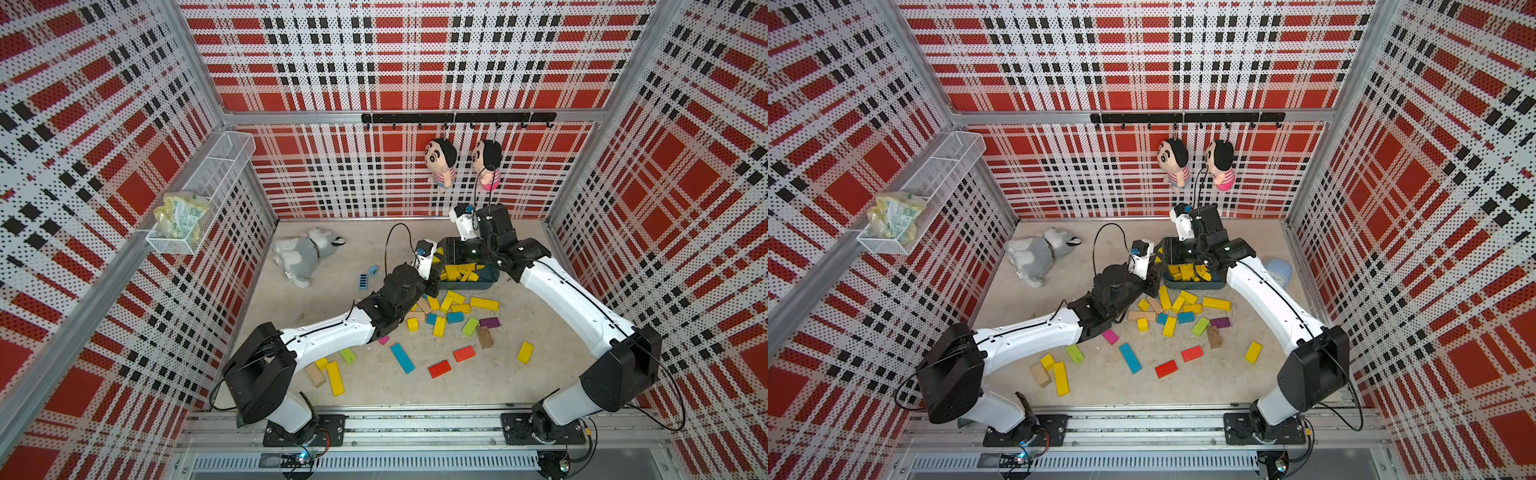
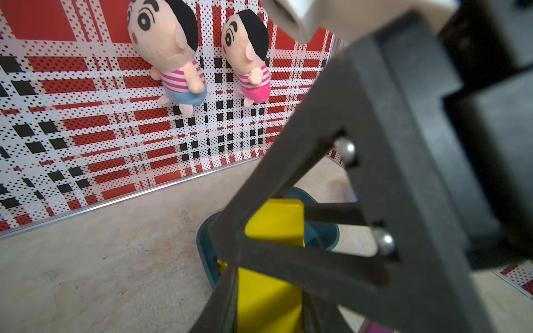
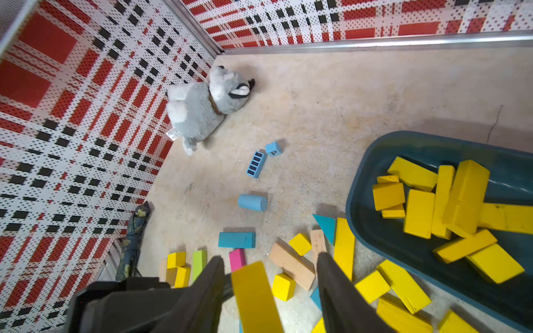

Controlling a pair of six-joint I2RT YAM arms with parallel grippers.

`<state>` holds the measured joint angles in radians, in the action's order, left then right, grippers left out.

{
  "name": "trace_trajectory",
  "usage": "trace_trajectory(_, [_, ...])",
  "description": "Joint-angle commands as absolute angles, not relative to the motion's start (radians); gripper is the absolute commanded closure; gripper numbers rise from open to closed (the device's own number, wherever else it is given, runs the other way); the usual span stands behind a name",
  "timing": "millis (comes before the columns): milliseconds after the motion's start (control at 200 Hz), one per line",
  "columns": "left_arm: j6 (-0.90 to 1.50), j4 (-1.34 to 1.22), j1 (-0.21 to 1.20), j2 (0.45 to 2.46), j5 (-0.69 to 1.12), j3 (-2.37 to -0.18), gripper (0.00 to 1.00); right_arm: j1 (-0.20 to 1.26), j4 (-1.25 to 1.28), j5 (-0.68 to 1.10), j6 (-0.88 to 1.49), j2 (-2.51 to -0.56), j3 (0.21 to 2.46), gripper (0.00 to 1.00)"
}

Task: Pick out the yellow building blocks
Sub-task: Pick up the building block from the center of the board, then place the building block in the storage box.

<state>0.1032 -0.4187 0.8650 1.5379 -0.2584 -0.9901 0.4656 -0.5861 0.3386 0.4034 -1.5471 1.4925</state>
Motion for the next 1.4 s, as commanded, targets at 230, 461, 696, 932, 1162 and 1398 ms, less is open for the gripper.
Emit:
trace_trajectory(230, [0.074,-0.449,0.868,1.538,-0.27,-1.012,1.0,0.464,-0.617,0.397,0.399,-1.568,1.501,0.63])
trace_trajectory(461, [0.087,-0.449,0.867,1.537,-0.288,-1.016,0.86,0.464,-0.556,0.39,0.439,-1.556,1.466,0.89])
trace_trajectory(696, [0.153,-0.44,0.849,1.507,-0.426,-0.99,0.06,0.457,-0.499,0.264,0.487,-1.577,1.452,0.98])
trace_trajectory(932, [0.476,-0.396,0.73,1.433,-0.557,-0.904,0.02,0.367,-0.52,0.044,0.633,-1.693,1.472,0.97])
trace_trajectory(1162, [0.814,-0.354,0.489,1.345,-0.389,-0.696,0.02,0.354,-0.643,0.057,0.574,-1.962,1.72,0.98])
trace_trajectory(1398, [0.798,-0.081,0.402,1.355,-0.355,-0.741,0.02,0.335,-0.618,0.106,0.614,-2.129,1.844,0.98])
